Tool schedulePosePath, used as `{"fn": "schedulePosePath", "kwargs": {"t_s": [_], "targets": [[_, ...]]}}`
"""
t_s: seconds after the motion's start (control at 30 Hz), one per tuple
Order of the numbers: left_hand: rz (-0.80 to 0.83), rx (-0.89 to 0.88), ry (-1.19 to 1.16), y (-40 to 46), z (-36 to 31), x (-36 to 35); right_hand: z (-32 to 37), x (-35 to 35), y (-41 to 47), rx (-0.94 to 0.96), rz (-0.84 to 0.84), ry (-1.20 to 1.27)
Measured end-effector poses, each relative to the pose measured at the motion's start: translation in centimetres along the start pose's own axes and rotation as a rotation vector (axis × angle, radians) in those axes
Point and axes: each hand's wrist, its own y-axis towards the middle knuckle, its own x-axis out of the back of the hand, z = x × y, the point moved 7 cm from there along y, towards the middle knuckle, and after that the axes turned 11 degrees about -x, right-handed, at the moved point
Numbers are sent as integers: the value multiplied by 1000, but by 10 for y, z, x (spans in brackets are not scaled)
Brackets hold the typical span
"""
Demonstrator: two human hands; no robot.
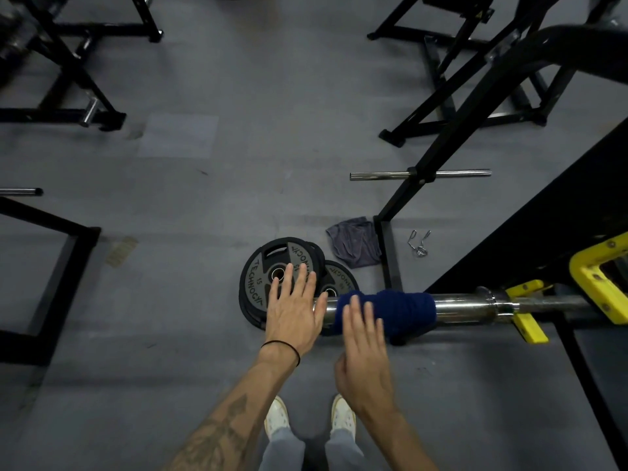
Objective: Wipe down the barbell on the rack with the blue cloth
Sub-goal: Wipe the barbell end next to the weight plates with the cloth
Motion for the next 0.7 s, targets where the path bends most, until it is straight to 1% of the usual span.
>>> {"fn": "schedulePosePath", "kwargs": {"t_s": [0.03,0.07,0.1,0.13,0.2,0.23,0.27,0.3,0.37,0.4,0.43,0.47,0.53,0.57,0.6,0.63,0.7], "targets": [[6,-1,3,0,0,0,2,-1,-2,88,6,-53],[11,-3,5,0,0,-1,-4,1,-1,138,3,-103],[9,-4,1,0,0,0,-16,3,1,138,-9,-135],[2,-5,-7,0,0,0,-30,7,4,86,-33,-136],[-7,-3,-16,0,1,0,-45,16,6,-109,-77,-63],[-11,-2,-13,0,1,1,-41,16,5,-180,-85,-23],[-13,-1,-8,0,2,0,-32,13,4,-200,-79,5],[-12,-1,-5,-1,1,0,-21,7,1,-169,-57,23],[-3,-2,-6,-1,1,-1,-7,0,-1,3,-25,-12],[0,-4,-5,0,2,-1,-10,2,0,72,-29,-55],[1,-6,-4,0,2,-1,-21,6,4,93,-41,-92],[-4,-7,-4,0,2,-1,-34,10,7,55,-62,-105],[-12,-7,-4,0,2,0,-50,20,9,-145,-97,-41],[-15,-6,-2,0,3,0,-45,20,9,-217,-99,-11],[-17,-6,2,0,3,0,-34,16,8,-230,-85,7],[-16,-8,4,0,3,-1,-20,10,6,-180,-56,21],[-3,-15,12,0,3,-2,-3,1,1,9,-18,-15]]}}
